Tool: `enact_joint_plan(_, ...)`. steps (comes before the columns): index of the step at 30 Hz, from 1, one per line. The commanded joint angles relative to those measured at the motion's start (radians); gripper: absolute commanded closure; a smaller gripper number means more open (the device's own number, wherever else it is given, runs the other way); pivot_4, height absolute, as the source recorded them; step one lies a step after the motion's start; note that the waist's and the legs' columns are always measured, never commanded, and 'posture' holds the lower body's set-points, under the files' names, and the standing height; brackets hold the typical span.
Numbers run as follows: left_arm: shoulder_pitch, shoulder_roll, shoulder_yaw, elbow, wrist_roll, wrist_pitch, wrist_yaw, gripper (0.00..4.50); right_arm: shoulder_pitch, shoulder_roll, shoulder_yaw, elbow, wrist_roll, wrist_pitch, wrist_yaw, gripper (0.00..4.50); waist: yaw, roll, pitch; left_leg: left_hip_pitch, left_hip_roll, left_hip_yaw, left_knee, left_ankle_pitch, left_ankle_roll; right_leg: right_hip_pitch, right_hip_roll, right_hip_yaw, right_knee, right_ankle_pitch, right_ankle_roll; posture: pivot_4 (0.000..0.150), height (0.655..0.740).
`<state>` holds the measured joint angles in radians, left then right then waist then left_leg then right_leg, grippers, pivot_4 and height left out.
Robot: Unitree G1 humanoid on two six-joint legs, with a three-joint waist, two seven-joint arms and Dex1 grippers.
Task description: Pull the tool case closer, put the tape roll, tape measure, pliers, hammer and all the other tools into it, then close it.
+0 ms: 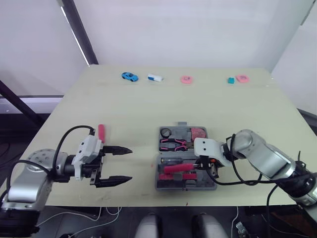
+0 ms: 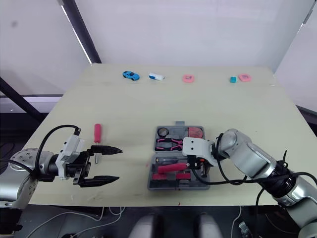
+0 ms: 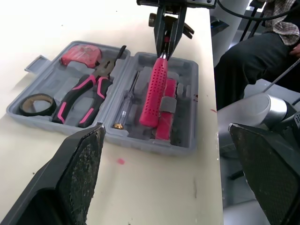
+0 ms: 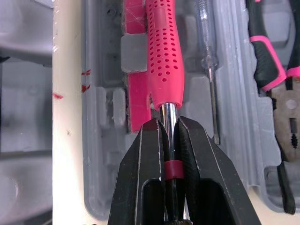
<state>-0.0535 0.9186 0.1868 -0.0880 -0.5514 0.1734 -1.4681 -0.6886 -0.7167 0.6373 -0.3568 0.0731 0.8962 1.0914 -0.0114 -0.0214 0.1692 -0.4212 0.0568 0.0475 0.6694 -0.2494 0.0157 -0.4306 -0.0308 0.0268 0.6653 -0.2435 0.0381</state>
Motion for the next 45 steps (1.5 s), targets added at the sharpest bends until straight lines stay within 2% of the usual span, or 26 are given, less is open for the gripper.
enact_joint_plan(1, -0.003, 0.017, 0.012, -0.003, 0.003, -0.02, -0.021, 0.0, -0.023, 0.021, 0.01, -0.027, -0.019, 0.013, -0.022, 4.47, -0.001, 0.0, 0.0, 0.0, 0.0, 0.0, 0.0, 0.0, 0.0, 0.0, 0.0, 0.0, 0.0, 0.0, 0.0, 0.15, 0.74)
enact_joint_plan(8, -0.018, 0.013, 0.008, 0.026, 0.018, -0.036, -0.034, 0.0, -0.027, 0.082, 0.027, 0.008, -0.035, 0.015, -0.053, 4.47, -0.002, 0.0, 0.0, 0.0, 0.0, 0.0, 0.0, 0.0, 0.0, 0.0, 0.0, 0.0, 0.001, 0.0, 0.0, 0.15, 0.74)
enact_joint_plan(19, -0.012, 0.003, 0.001, 0.01, 0.017, -0.035, -0.023, 0.0, -0.006, 0.089, 0.031, 0.039, -0.054, -0.04, -0.055, 4.47, -0.004, 0.0, 0.0, 0.002, 0.0, 0.0, 0.0, 0.0, 0.0, 0.0, 0.001, 0.0, 0.005, 0.0, 0.0, 0.15, 0.74)
enact_joint_plan(20, -0.012, 0.002, 0.0, 0.01, 0.016, -0.034, -0.022, 0.0, -0.003, 0.091, 0.023, 0.04, -0.054, -0.041, -0.06, 3.48, -0.003, 0.0, 0.0, 0.002, 0.0, 0.0, 0.0, 0.0, 0.0, 0.0, 0.001, 0.0, 0.005, 0.0, 0.0, 0.15, 0.74)
enact_joint_plan(21, -0.012, 0.001, 0.0, 0.009, 0.015, -0.034, -0.022, 0.0, -0.001, 0.094, 0.018, 0.041, -0.054, -0.04, -0.064, 3.0, -0.003, 0.0, 0.0, 0.002, 0.0, 0.0, 0.001, 0.0, 0.0, 0.0, 0.001, 0.0, 0.005, 0.0, 0.0, 0.15, 0.74)
enact_joint_plan(22, -0.012, 0.0, 0.0, 0.008, 0.015, -0.033, -0.021, 0.0, 0.002, 0.097, 0.01, 0.044, -0.06, -0.043, -0.076, 2.75, -0.003, 0.0, 0.0, 0.002, 0.0, 0.0, 0.001, 0.0, 0.0, 0.0, 0.001, 0.0, 0.005, 0.0, 0.0, 0.15, 0.74)
enact_joint_plan(23, -0.013, -0.002, -0.001, 0.007, 0.014, -0.033, -0.02, 0.0, 0.003, 0.099, 0.004, 0.047, -0.062, -0.041, -0.081, 2.24, -0.003, 0.0, 0.0, 0.002, 0.0, 0.0, 0.001, 0.0, 0.0, 0.0, 0.001, 0.0, 0.005, 0.0, 0.0, 0.15, 0.74)
enact_joint_plan(32, -0.023, -0.013, -0.012, 0.01, 0.015, -0.036, -0.011, 0.0, 0.041, 0.09, -0.053, 0.041, -0.027, -0.073, -0.073, 2.24, -0.002, 0.0, 0.0, 0.002, 0.0, 0.0, 0.001, 0.0, 0.0, 0.0, 0.001, 0.001, 0.006, 0.0, 0.0, 0.15, 0.74)
enact_joint_plan(37, -0.026, -0.015, -0.016, 0.011, 0.014, -0.036, -0.008, 0.0, 0.094, 0.125, -0.13, 0.055, 0.034, -0.173, -0.074, 2.24, -0.002, 0.0, 0.0, 0.002, 0.0, 0.0, 0.001, 0.0, 0.0, 0.0, 0.001, 0.001, 0.006, 0.0, 0.0, 0.15, 0.74)
enact_joint_plan(40, -0.028, -0.017, -0.019, 0.012, 0.016, -0.038, -0.008, 0.0, 0.137, 0.161, -0.166, 0.089, 0.059, -0.282, -0.079, 3.04, -0.003, -0.001, 0.0, 0.002, 0.0, 0.0, 0.001, 0.0, 0.0, 0.0, 0.001, 0.001, 0.006, 0.0, 0.0, 0.15, 0.74)
enact_joint_plan(41, -0.029, -0.017, -0.02, 0.013, 0.016, -0.039, -0.008, 0.0, 0.145, 0.162, -0.162, 0.105, 0.048, -0.314, -0.08, 3.04, -0.002, -0.001, 0.0, 0.002, 0.0, 0.0, 0.001, 0.0, 0.0, 0.0, 0.001, 0.001, 0.006, 0.0, 0.0, 0.15, 0.74)
enact_joint_plan(42, -0.03, -0.018, -0.021, 0.013, 0.016, -0.039, -0.007, 0.0, 0.15, 0.163, -0.159, 0.118, 0.04, -0.337, -0.082, 3.63, -0.002, -0.001, -0.001, 0.002, 0.0, 0.0, 0.001, 0.0, 0.0, 0.0, 0.001, 0.001, 0.006, 0.0, 0.0, 0.15, 0.74)
enact_joint_plan(44, -0.032, -0.019, -0.021, 0.014, 0.016, -0.04, -0.006, 0.0, 0.16, 0.177, -0.168, 0.144, 0.046, -0.365, -0.086, 4.47, -0.002, -0.001, -0.001, 0.002, 0.0, 0.0, 0.001, 0.0, 0.0, 0.0, 0.001, 0.001, 0.006, 0.0, 0.0, 0.15, 0.74)
enact_joint_plan(45, -0.032, -0.019, -0.022, 0.014, 0.016, -0.04, -0.005, 0.0, 0.163, 0.182, -0.169, 0.155, 0.046, -0.375, -0.088, 4.47, -0.002, -0.001, -0.001, 0.002, 0.0, 0.0, 0.001, 0.0, 0.0, 0.0, 0.001, 0.001, 0.006, 0.0, 0.0, 0.15, 0.74)
